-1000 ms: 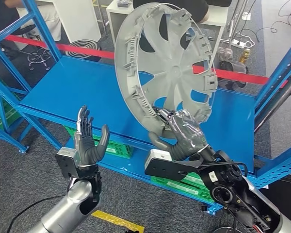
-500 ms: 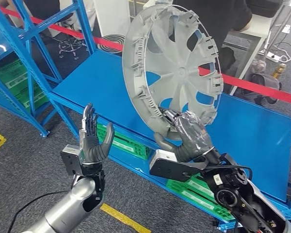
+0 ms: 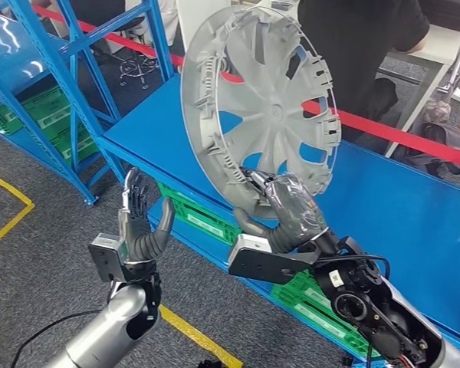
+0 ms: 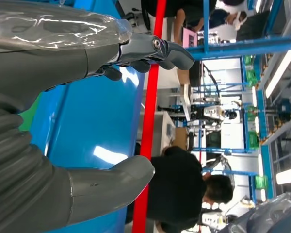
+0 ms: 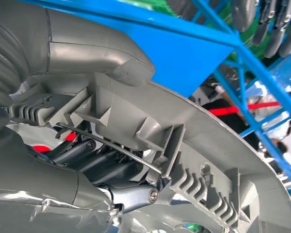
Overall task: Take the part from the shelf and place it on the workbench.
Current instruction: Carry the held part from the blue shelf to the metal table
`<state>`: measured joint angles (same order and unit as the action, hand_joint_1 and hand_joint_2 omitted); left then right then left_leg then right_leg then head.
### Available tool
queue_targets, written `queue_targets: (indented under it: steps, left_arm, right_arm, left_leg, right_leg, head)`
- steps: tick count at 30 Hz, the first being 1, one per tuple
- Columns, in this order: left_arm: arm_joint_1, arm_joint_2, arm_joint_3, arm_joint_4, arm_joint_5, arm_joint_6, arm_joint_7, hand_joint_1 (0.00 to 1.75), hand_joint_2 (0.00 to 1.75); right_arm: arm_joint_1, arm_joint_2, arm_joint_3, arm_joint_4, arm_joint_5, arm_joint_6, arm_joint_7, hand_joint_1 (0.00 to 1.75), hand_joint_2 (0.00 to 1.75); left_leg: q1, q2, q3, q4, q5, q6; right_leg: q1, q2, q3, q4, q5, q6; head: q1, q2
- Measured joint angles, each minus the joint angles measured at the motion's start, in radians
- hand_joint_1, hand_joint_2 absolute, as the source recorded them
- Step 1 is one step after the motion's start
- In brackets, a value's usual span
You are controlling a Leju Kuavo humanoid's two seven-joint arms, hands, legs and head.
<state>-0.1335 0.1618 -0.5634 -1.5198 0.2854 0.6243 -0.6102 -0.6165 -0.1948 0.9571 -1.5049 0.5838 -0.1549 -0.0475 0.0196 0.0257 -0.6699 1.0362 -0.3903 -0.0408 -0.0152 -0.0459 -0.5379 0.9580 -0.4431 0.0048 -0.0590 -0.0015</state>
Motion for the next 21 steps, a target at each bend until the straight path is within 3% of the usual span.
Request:
queue_targets:
  steps: [2, 4, 6, 8, 10, 11, 12, 13, 15, 16, 18, 19, 21]
  left_arm:
    - [-0.001, -0.001, 0.000, 0.000, 0.000, 0.000, -0.001, 0.00, 1.75]
    - [-0.002, -0.001, 0.000, 0.000, 0.000, -0.001, -0.002, 0.00, 1.75]
    - [-0.003, -0.002, 0.000, 0.000, 0.000, -0.001, -0.003, 0.00, 1.75]
    - [-0.005, -0.003, 0.000, 0.000, 0.000, -0.002, -0.004, 0.00, 1.75]
    - [-0.006, -0.004, 0.000, 0.000, 0.000, -0.002, -0.004, 0.00, 1.75]
    - [-0.006, -0.005, 0.000, 0.000, 0.000, -0.002, -0.004, 0.00, 1.75]
    - [-0.005, -0.005, 0.000, 0.000, 0.001, -0.002, -0.004, 0.00, 1.75]
    - [-0.006, -0.005, 0.000, 0.000, 0.001, -0.002, -0.004, 0.00, 1.75]
    - [-0.007, -0.006, 0.000, 0.000, 0.001, -0.002, -0.005, 0.00, 1.75]
    - [-0.007, -0.007, 0.000, 0.000, 0.001, -0.002, -0.005, 0.00, 1.75]
    - [-0.008, -0.008, 0.000, 0.000, 0.001, -0.001, -0.005, 0.00, 1.75]
    - [-0.008, -0.008, 0.000, 0.000, 0.001, -0.001, -0.005, 0.00, 1.75]
    - [-0.008, -0.007, 0.000, 0.000, 0.001, -0.001, -0.006, 0.00, 1.75]
  right_arm:
    - [-0.001, 0.002, 0.000, 0.000, -0.004, 0.000, -0.005, 1.75, 1.75]
    - [-0.001, 0.004, 0.001, 0.000, -0.011, -0.001, -0.012, 1.75, 1.75]
    - [0.001, 0.006, 0.003, 0.000, -0.017, -0.001, -0.015, 1.75, 1.75]
    - [0.002, 0.008, 0.006, -0.001, -0.019, -0.001, -0.018, 1.75, 1.75]
    - [0.005, 0.008, 0.011, 0.000, -0.020, -0.002, -0.020, 1.75, 1.75]
    - [0.008, 0.008, 0.014, 0.000, -0.021, -0.002, -0.022, 1.75, 1.75]
    - [0.010, 0.009, 0.016, 0.001, -0.023, -0.002, -0.024, 1.75, 1.75]
    - [0.011, 0.009, 0.017, 0.001, -0.025, -0.002, -0.026, 1.75, 1.75]
    - [0.011, 0.011, 0.019, 0.002, -0.030, -0.002, -0.029, 1.75, 1.75]
    - [0.010, 0.012, 0.019, 0.001, -0.032, -0.002, -0.031, 1.75, 1.75]
    - [0.007, 0.014, 0.022, 0.001, -0.035, -0.003, -0.033, 1.75, 1.75]
    - [0.006, 0.016, 0.024, 0.001, -0.037, -0.003, -0.033, 1.75, 1.75]
    - [0.007, 0.021, 0.025, 0.001, -0.040, -0.003, -0.034, 1.75, 1.75]
  left_leg:
    - [-0.003, 0.015, 0.037, -0.075, 0.022, 0.013]
    - [-0.005, 0.000, 0.038, -0.079, 0.019, 0.030]
    - [-0.003, -0.014, 0.041, -0.081, 0.017, 0.044]
    - [-0.002, -0.028, 0.044, -0.084, 0.017, 0.054]
    - [-0.006, -0.045, 0.045, -0.083, 0.016, 0.059]
    - [-0.009, -0.054, 0.045, -0.082, 0.015, 0.060]
    - [-0.011, -0.064, 0.046, -0.081, 0.015, 0.061]
    - [-0.013, -0.075, 0.048, -0.080, 0.014, 0.062]
    - [-0.016, -0.093, 0.051, -0.079, 0.013, 0.062]
    - [-0.016, -0.101, 0.051, -0.078, 0.014, 0.060]
    - [-0.013, -0.116, 0.047, -0.079, 0.017, 0.053]
    - [-0.012, -0.123, 0.045, -0.081, 0.020, 0.047]
    - [-0.012, -0.110, 0.039, -0.072, 0.012, 0.037]
  right_leg:
    - [0.007, -0.010, 0.003, 0.005, -0.009, 0.011]
    - [0.009, -0.021, 0.010, 0.003, -0.016, 0.020]
    - [0.005, -0.012, 0.004, 0.023, -0.038, 0.029]
    - [0.003, 0.018, -0.041, 0.123, -0.095, 0.033]
    - [0.006, 0.036, -0.112, 0.270, -0.151, 0.030]
    - [0.007, 0.040, -0.138, 0.314, -0.158, 0.027]
    - [0.008, 0.042, -0.145, 0.318, -0.144, 0.023]
    - [0.010, 0.045, -0.134, 0.281, -0.112, 0.016]
    - [0.014, 0.070, -0.076, 0.141, -0.033, -0.001]
    - [0.016, 0.085, -0.050, 0.079, -0.009, -0.007]
    - [0.020, 0.099, -0.026, 0.023, 0.000, -0.012]
    - [0.020, 0.094, -0.020, 0.013, 0.001, -0.012]
    - [0.015, 0.079, -0.008, 0.000, 0.007, -0.015]
  head:
    - [-0.001, 0.000]
    - [0.007, 0.000]
    - [0.013, 0.000]
    - [0.020, 0.000]
    - [0.027, 0.000]
    - [0.029, 0.000]
    - [0.030, 0.000]
    - [0.031, 0.000]
    - [0.032, 0.000]
    - [0.032, 0.000]
    - [0.033, 0.000]
    - [0.034, 0.000]
    - [0.032, 0.000]
